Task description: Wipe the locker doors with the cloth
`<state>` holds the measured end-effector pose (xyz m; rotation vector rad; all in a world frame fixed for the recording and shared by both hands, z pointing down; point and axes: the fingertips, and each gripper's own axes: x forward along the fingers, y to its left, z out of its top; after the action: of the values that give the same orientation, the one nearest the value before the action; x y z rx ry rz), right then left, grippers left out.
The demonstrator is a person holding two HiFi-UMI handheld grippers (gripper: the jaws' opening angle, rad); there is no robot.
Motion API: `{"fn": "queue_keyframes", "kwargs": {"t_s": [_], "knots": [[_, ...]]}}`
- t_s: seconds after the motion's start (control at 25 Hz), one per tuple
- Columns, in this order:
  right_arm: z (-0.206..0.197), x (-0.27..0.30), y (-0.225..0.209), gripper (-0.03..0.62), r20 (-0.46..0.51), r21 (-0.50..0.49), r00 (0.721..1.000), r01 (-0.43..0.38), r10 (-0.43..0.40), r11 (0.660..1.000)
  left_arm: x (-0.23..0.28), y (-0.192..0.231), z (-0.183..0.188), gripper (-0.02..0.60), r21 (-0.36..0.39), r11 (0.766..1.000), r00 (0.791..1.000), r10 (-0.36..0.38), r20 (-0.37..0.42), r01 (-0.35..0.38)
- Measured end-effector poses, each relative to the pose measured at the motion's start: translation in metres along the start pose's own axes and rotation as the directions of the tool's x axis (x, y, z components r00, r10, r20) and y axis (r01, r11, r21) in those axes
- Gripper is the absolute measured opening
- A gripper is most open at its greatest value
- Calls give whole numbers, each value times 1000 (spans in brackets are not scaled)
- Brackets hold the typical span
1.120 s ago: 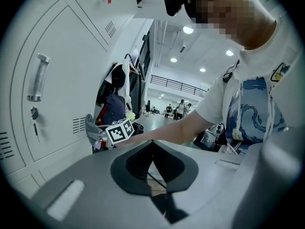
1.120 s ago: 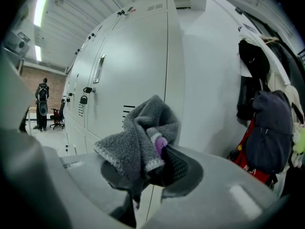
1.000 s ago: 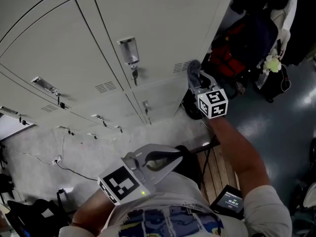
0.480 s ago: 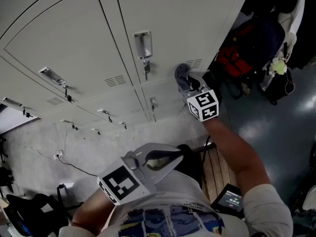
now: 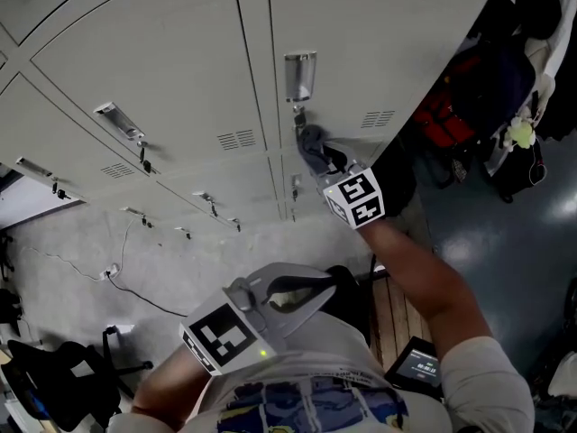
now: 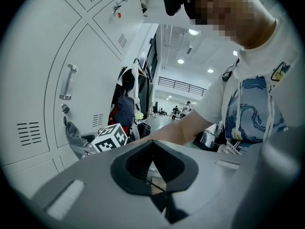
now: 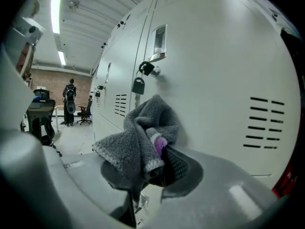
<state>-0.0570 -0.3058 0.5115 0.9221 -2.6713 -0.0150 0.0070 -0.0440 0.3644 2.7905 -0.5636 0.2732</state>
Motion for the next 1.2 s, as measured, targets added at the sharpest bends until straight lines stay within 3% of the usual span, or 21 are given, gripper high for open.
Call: {"fn": "queue_keyframes", "kwargs": {"t_s": [0.48,1.2], "knots": [[16,34,56,103,-1,-31,995,-96,96,995,-30,9,-4,3,-12,999,999,48,17,-48],[26,20,62,104,-27,-8,992,-123,123,992,-45,1,-5,3,9,999,998,42,36,-42]]}}
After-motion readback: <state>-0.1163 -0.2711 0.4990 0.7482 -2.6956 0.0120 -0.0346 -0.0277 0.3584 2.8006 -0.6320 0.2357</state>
